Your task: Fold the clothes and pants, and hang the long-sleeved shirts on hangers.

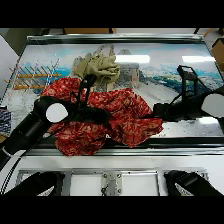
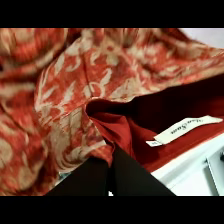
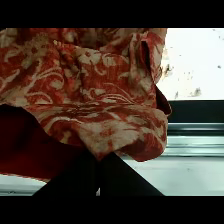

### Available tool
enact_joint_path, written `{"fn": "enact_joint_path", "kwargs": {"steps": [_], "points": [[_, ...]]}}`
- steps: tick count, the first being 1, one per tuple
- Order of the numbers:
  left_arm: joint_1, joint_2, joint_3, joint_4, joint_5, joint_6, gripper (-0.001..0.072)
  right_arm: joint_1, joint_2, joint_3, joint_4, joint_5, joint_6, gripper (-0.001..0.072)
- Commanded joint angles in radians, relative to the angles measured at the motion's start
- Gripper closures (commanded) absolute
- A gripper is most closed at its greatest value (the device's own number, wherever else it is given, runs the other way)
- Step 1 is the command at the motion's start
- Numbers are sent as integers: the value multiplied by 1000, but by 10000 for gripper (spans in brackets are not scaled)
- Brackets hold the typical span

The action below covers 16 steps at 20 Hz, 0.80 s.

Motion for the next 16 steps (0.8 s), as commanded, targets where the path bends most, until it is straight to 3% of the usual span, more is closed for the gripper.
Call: {"fn": "enact_joint_path", "kwargs": {"steps": [1, 5, 7, 8, 12, 16], "points": [[-2, 22, -126, -94, -2, -4, 694, 20, -13, -53, 8, -16, 41, 698], [-1, 22, -109, -95, -30, 42, 678, 20, -24, -53, 32, -16, 41, 698], [-1, 23, -76, -95, -63, 63, 166, 20, -24, -53, 35, -16, 41, 698], [-1, 23, -57, -94, -79, 64, 119, 20, -24, -53, 35, -16, 41, 697], [69, 22, 59, -89, -112, 124, 119, 20, -24, -53, 35, -16, 41, 697], [253, 22, 128, -81, -125, 206, 119, 20, -24, -53, 35, -16, 41, 697]]}}
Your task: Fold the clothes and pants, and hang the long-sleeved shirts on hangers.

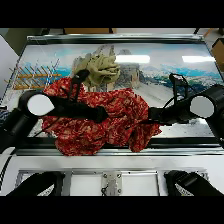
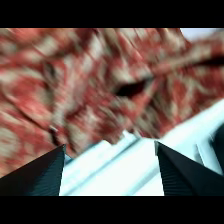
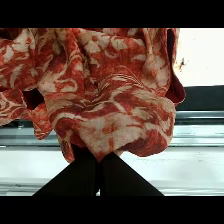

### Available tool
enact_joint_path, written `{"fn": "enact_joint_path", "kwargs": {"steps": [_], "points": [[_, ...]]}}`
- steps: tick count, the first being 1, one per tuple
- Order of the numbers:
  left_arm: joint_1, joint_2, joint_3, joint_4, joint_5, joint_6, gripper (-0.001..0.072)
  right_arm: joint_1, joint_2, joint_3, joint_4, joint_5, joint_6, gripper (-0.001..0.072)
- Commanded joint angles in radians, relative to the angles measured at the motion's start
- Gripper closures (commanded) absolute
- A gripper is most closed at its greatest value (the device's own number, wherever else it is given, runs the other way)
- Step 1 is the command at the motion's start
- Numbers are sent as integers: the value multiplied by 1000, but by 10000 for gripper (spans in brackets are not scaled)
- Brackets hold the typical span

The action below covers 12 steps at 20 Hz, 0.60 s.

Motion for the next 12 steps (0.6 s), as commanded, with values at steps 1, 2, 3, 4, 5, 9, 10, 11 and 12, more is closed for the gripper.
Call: {"fn": "enact_joint_path", "kwargs": {"steps": [1, 2, 3, 4, 5, 9, 10, 11, 12], "points": [[170, 0, 48, 6, -2, 91, 118, 1, 0, 0, 1, 0, 0, 697], [226, -2, 48, 6, 3, 122, 118, 1, 0, 0, 1, 0, 0, 697], [288, -10, 48, 6, 3, 156, 101, 1, -1, 0, 1, 0, 0, 698], [351, -25, 48, 8, 3, 181, -13, 1, 0, 0, 1, 0, 0, 697], [407, -43, 48, 34, 7, 190, -13, 1, 0, 0, 1, 0, 0, 697], [565, -175, 75, 328, 113, 186, -13, 0, 0, 0, 1, 0, 0, 697], [583, -228, 113, 395, 135, 186, -13, 0, 0, 0, 1, 0, 0, 697], [594, -285, 160, 446, 154, 185, -12, 0, 0, 0, 1, 0, 0, 697], [597, -340, 207, 482, 174, 183, -12, 0, -1, 0, 1, 0, 0, 697]]}}
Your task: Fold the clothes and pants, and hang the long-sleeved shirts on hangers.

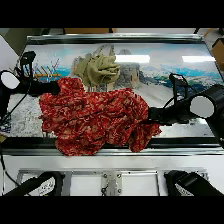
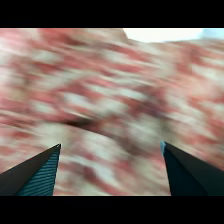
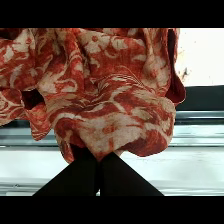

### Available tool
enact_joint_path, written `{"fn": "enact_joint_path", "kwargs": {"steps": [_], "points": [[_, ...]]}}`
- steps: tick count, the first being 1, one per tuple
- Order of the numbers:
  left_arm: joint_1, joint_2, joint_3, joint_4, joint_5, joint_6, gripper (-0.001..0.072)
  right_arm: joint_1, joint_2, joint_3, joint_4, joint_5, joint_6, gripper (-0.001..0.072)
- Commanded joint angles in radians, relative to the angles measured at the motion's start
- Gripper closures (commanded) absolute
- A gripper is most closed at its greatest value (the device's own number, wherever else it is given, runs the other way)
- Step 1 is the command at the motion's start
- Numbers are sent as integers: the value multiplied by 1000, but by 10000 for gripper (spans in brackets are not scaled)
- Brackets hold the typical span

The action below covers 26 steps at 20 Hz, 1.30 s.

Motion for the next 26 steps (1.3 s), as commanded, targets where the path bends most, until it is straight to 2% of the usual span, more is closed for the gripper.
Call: {"fn": "enact_joint_path", "kwargs": {"steps": [1, 3, 4, 6, 9, 13, 18, 20, 26], "points": [[55, -180, 131, 212, 87, -3, -12, 0, 0, 0, 0, 0, 0, 698], [57, -284, 209, 283, 85, -43, -11, 0, 0, 0, 0, 0, 0, 697], [65, -326, 236, 321, 78, -89, -11, 0, 0, 0, 1, 0, 0, 697], [108, -377, 268, 317, 80, -145, -12, 0, 0, 0, 0, 0, 0, 697], [173, -420, 289, 335, 92, -146, -11, 0, -1, 0, 0, 0, 0, 697], [232, -464, 289, 461, 161, -147, -10, 0, 0, 0, 0, 0, 0, 697], [241, -562, 289, 605, 243, -140, -9, 0, 0, 0, 0, 0, 0, 697], [243, -602, 289, 666, 252, -139, 32, 0, 0, 0, 0, 0, 0, 697], [257, -689, 290, 719, 351, -129, 31, 0, 0, 0, 0, 0, 0, 697]]}}
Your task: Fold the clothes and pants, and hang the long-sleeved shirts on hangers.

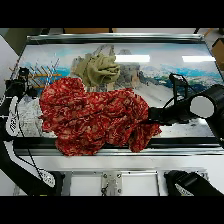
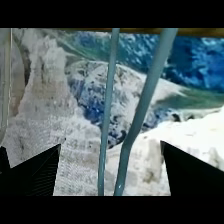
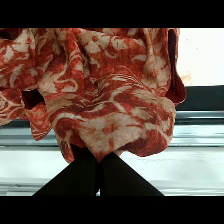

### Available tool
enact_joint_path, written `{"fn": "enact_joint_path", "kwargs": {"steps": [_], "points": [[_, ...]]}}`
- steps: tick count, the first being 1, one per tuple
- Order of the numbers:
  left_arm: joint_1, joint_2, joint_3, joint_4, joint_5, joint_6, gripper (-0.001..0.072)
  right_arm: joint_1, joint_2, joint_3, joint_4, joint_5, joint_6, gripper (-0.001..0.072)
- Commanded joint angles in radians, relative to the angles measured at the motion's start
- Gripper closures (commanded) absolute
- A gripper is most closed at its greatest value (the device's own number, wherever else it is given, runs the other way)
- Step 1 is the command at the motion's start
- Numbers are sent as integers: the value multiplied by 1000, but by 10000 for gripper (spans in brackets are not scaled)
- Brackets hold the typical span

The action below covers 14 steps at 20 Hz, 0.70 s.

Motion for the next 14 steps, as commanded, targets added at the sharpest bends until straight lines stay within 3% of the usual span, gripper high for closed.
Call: {"fn": "enact_joint_path", "kwargs": {"steps": [1, 11, 12, 13, 14], "points": [[12, -38, 2, 20, 48, 3, 31, 0, 0, 0, 0, 0, 0, 697], [20, -144, 154, -43, -26, 3, 42, 0, 0, 0, 0, 0, 0, 697], [21, -144, 154, -43, -32, 3, 193, 0, 0, 0, 0, 0, 0, 698], [21, -144, 154, -43, -43, 3, 416, 0, 0, 0, 0, 0, 0, 698], [20, -144, 154, -43, -50, 2, 545, 0, 0, 0, 0, 0, 0, 697]]}}
